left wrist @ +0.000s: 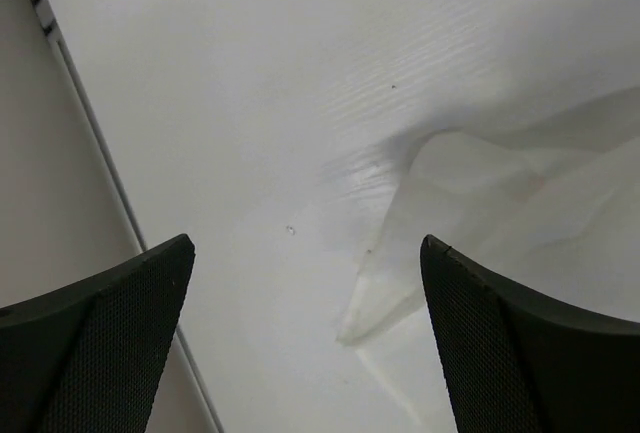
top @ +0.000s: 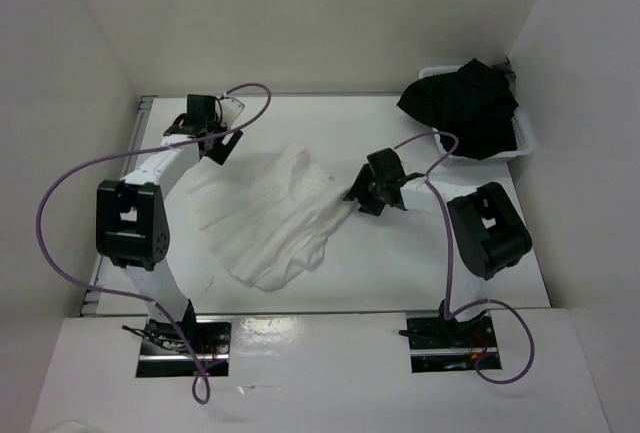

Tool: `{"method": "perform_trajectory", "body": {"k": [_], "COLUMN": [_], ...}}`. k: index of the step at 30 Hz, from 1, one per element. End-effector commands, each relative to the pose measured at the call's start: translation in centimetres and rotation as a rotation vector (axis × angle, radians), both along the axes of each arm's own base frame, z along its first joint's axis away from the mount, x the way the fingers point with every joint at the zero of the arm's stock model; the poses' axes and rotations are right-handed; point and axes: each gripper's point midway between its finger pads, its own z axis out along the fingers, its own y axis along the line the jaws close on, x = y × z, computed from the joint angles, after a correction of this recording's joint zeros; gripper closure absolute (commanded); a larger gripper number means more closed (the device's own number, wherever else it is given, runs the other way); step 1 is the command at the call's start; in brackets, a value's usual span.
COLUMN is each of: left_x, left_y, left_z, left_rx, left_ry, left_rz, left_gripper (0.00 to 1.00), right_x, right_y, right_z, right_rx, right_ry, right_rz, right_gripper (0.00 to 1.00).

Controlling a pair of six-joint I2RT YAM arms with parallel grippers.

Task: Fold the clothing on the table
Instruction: Flatten the skirt out

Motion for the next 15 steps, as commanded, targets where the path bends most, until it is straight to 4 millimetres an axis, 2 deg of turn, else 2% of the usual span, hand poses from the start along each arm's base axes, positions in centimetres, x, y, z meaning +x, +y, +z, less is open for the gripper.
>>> {"method": "perform_trajectory", "body": {"k": [1, 2, 3, 4, 6, 7, 8, 9, 10, 11, 12, 14, 15], "left_x": [-2.4, -3.4, -5.6, -7.8, -11.9, -14.3, -16.2, -17.7, -20.0, -21.2, -22.7, -26.2, -26.9], "left_y": [-2.9, -4.1, -6.4, -7.8, -10.7, -14.3, -16.0, -17.9, -21.3, -23.0, -24.5, -27.5, -28.6], "left_z": [8.3, 8.7, 8.4, 8.7, 7.5, 8.1, 6.9, 6.6, 6.2, 5.7, 4.7, 2.1, 1.2], "left_rx": [-0.012, -0.02, -0.004, 0.002, 0.012, 0.019, 0.012, -0.018, -0.029, -0.045, -0.064, -0.068, -0.076], "left_ry": [-0.095, -0.073, -0.002, 0.025, 0.129, 0.125, 0.162, 0.172, 0.189, 0.213, 0.251, 0.344, 0.356], "left_rz": [-0.105, -0.163, -0.255, -0.317, -0.445, -0.559, -0.616, -0.65, -0.747, -0.786, -0.827, -0.916, -0.942], "left_gripper": [0.0, 0.0, 0.0, 0.0, 0.0, 0.0, 0.0, 0.0, 0.0, 0.0, 0.0, 0.0, 0.0], "right_x": [0.8, 1.1, 1.5, 2.2, 2.8, 2.9, 2.7, 2.6, 2.9, 2.8, 2.8, 2.9, 2.7], "right_y": [0.6, 0.8, 1.1, 1.5, 1.6, 1.6, 1.5, 1.7, 1.3, 1.2, 0.7, 0.9, 0.9], "right_z": [-1.6, -1.8, -1.7, -1.8, -2.1, -2.6, -2.7, -2.7, -2.6, -2.5, -2.3, -1.6, -1.3], "right_rx": [0.018, 0.02, 0.032, 0.033, 0.027, 0.017, 0.013, 0.02, 0.025, 0.039, 0.053, 0.097, 0.107], "right_ry": [0.018, 0.012, 0.006, 0.003, 0.012, 0.031, 0.04, 0.043, 0.046, 0.045, 0.052, 0.043, 0.042], "right_rz": [-0.014, -0.014, -0.009, -0.008, -0.021, -0.022, -0.022, -0.017, -0.036, -0.053, -0.072, -0.072, -0.083], "right_gripper": [0.39, 0.39, 0.39, 0.39, 0.42, 0.54, 0.64, 0.74, 0.93, 1.0, 1.0, 1.0, 1.0]}}
